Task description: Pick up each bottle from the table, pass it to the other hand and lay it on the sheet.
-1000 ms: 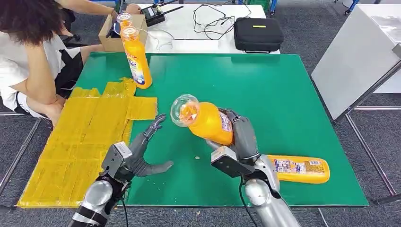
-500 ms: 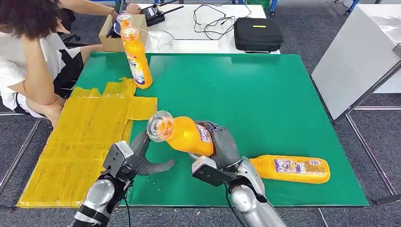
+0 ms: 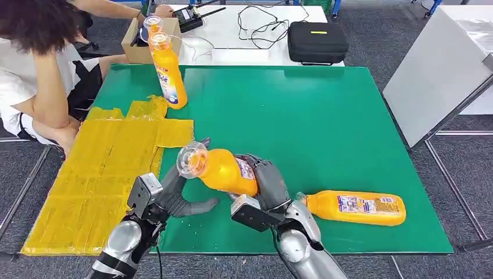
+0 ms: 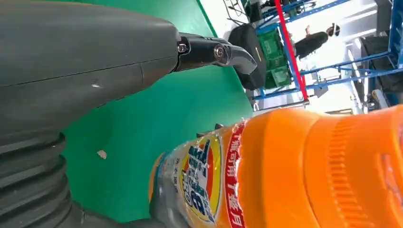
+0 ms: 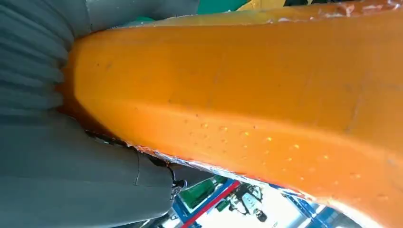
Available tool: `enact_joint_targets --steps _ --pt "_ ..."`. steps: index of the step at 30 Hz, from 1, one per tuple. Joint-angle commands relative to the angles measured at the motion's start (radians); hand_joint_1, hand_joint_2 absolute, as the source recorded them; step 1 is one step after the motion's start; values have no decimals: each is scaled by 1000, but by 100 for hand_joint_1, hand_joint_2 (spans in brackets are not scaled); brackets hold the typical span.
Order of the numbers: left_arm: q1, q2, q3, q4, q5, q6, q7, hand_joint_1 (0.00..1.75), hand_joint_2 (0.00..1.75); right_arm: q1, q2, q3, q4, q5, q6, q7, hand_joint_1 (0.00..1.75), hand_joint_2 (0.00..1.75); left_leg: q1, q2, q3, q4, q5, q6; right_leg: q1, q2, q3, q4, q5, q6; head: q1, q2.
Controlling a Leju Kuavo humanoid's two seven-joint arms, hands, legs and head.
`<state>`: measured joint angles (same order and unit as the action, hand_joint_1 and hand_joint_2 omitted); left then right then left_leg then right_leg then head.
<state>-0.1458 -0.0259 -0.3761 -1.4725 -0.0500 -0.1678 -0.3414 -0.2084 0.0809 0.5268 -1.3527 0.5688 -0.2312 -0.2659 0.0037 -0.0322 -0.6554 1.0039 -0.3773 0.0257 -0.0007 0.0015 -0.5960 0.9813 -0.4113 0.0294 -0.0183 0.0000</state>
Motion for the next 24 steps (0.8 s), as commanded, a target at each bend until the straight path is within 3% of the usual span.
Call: enact_joint_targets --steps 1,15,19,24 --pt "-33 10 -29 24 2 -1 5 0 175 -43 -6 21 67 -4 1 5 175 175 0 2 1 0 -1 0 0 0 1 0 0 0 0 0" --pt "-11 23 -108 -35 54 -47 -4 0 175 -35 7 23 129 -16 -19 -8 173 175 0 3 4 0 -2 -1 0 1 4 -1 -1 0 0 0" --pt "-8 -8 -115 -10 151 -71 6 0 175 -51 54 107 204 -3 -9 -19 175 175 0 5 5 0 -2 -1 0 2 5 -1 -1 0 0 0" --pt "-9 -10 -103 -9 186 -66 11 0 175 -58 49 126 234 -10 -7 -20 175 175 0 3 4 -1 -1 -1 0 0 3 -1 -1 0 0 0"
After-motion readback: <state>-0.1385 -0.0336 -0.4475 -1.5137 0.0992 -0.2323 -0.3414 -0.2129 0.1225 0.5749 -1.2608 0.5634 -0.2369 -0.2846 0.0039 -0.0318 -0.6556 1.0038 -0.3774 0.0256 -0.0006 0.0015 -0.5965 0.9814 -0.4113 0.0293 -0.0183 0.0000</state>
